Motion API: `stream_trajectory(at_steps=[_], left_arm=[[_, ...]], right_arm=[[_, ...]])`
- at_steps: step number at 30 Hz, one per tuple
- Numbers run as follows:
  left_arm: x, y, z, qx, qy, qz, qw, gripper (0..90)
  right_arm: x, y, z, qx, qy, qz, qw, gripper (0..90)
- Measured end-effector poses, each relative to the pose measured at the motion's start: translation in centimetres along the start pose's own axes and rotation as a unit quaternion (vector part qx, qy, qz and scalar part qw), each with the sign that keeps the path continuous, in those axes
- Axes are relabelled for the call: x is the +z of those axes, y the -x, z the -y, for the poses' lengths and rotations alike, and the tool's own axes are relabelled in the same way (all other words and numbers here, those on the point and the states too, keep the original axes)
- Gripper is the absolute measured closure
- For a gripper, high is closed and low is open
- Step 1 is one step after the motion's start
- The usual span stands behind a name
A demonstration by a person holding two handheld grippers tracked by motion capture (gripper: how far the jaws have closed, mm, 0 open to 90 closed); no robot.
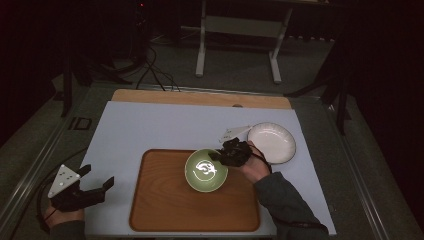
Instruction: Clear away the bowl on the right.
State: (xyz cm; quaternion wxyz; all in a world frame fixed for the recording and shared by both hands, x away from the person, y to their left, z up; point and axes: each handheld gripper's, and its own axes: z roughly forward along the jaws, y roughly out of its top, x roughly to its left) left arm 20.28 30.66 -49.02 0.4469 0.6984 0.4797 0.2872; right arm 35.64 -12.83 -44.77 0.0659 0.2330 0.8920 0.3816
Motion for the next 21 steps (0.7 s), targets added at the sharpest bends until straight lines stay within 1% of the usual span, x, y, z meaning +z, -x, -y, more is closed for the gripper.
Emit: stream_trajectory(at_steps=[15, 21], left_arm=[[-0.02, 0.0, 0.0, 0.0, 0.0, -0.001, 1.0, 11.7], [-0.01, 0.0, 0.0, 0.0, 0.0, -0.001, 1.0, 11.8]], right_arm=[[0.34, -0.42, 0.16, -0.005, -0.002, -0.009, 1.0, 82.3], [0.65, -0.62, 0.25, -0.008, -0.008, -0.012, 0.9999, 82.3]])
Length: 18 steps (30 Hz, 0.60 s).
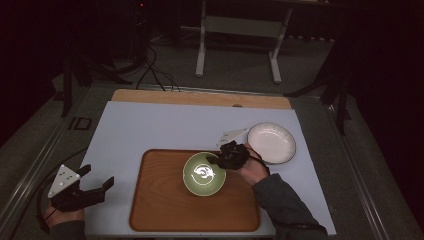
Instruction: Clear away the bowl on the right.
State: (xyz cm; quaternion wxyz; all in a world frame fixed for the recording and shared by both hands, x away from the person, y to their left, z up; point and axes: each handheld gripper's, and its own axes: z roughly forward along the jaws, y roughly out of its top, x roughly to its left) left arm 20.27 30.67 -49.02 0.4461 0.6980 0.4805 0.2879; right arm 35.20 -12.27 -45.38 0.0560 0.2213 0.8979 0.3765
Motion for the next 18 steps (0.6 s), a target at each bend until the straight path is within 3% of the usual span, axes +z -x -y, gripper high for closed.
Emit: stream_trajectory(at_steps=[18], left_arm=[[-0.06, -0.02, 0.01, -0.001, 0.001, -0.002, 1.0, 11.9]], right_arm=[[0.87, -0.45, 0.71, -0.001, -0.011, -0.009, 0.9999, 82.3]])
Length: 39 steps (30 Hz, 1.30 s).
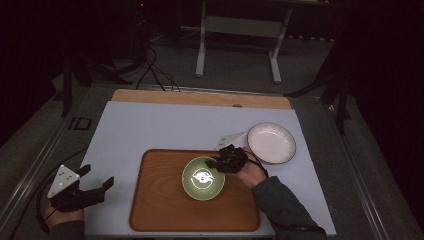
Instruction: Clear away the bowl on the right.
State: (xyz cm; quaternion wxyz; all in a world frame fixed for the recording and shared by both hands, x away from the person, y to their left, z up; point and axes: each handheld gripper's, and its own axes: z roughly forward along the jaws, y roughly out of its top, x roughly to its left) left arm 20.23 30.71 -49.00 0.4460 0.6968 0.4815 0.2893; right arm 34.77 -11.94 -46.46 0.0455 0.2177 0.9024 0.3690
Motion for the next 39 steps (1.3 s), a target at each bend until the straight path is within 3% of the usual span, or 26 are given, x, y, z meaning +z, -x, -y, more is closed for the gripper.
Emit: stream_trajectory(at_steps=[29, 39], left_arm=[[0.0, 0.0, 0.0, -0.001, -0.001, 0.0, 1.0, 11.9], [0.0, 0.0, 0.0, -0.001, -0.001, -0.001, 1.0, 11.9]], right_arm=[[1.5, -0.7, 0.9, 0.0, -0.014, -0.018, 0.9997, 82.3], [2.2, -0.5, 1.3, 0.016, -0.026, -0.034, 0.9989, 82.5]])
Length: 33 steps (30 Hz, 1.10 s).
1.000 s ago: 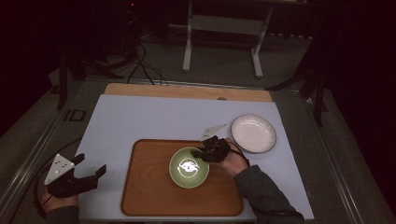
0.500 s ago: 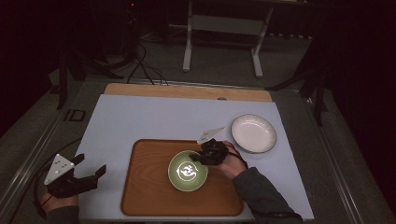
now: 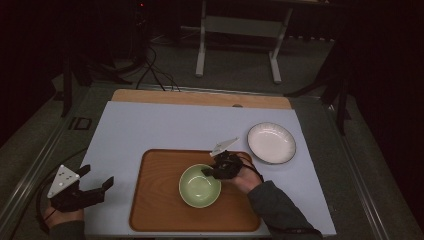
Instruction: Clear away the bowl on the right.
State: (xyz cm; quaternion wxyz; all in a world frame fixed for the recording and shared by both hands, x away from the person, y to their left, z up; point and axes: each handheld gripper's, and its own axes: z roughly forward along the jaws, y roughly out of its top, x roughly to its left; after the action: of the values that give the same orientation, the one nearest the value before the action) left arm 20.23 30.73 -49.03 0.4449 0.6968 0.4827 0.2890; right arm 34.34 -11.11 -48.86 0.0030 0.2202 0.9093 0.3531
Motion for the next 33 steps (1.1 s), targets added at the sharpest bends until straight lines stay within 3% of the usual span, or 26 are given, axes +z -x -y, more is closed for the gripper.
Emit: stream_trajectory(at_steps=[6, 9, 14, 23, 33], left_arm=[[0.0, 0.0, 0.0, -0.003, 0.0, -0.002, 1.0, 11.9], [0.0, -0.1, 0.0, -0.004, 0.001, -0.002, 1.0, 12.1], [0.0, 0.0, 0.0, -0.003, 0.0, -0.002, 1.0, 12.2], [-0.1, -0.1, 0.0, -0.002, 0.001, -0.003, 1.0, 12.2], [-0.1, 0.0, 0.0, -0.003, 0.002, -0.005, 1.0, 12.2]], right_arm=[[0.5, 0.1, 0.1, -0.006, -0.01, 0.022, 0.9997, 82.8], [0.6, 0.4, 0.4, 0.005, -0.009, 0.02, 0.9997, 81.9], [0.6, 0.5, 0.7, 0.001, -0.016, 0.026, 0.9995, 77.9], [-0.3, 0.2, 0.5, -0.014, 0.006, 0.031, 0.9994, 62.1], [-2.1, 0.4, 0.2, -0.008, 0.041, 0.034, 0.9986, 57.6]])
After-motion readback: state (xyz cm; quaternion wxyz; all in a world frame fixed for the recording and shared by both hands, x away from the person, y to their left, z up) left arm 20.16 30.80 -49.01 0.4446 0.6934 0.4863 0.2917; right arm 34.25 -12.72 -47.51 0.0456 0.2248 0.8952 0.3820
